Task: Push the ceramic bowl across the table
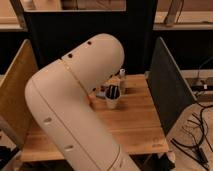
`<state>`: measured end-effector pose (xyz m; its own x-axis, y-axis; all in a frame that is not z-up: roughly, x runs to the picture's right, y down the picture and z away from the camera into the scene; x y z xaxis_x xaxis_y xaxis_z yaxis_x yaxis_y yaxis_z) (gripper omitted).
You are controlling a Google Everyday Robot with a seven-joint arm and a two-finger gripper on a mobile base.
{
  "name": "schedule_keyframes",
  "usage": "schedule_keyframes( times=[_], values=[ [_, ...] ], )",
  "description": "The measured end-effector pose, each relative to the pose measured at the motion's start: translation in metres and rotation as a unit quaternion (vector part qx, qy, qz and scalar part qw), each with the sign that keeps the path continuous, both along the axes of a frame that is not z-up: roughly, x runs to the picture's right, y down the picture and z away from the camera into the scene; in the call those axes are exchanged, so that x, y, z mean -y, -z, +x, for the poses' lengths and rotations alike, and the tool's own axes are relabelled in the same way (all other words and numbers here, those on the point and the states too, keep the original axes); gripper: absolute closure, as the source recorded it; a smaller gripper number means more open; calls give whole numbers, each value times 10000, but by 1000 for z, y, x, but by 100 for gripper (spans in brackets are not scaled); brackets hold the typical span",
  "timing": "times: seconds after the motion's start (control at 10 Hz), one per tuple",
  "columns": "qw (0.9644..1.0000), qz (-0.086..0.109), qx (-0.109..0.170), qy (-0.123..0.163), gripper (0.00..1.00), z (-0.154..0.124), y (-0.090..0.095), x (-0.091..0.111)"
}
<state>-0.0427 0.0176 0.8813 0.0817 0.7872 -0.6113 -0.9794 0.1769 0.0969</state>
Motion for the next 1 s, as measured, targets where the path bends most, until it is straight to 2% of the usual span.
schedule_keyframes(
  times=[0.3,0.6,1.0],
  values=[
    [9994,-159,-232,205,100,16,-2,-11],
    [9975,-482,-341,399,100,12,-16,-38],
    [9942,-960,-320,374,100,2,-42,-73]
  ],
)
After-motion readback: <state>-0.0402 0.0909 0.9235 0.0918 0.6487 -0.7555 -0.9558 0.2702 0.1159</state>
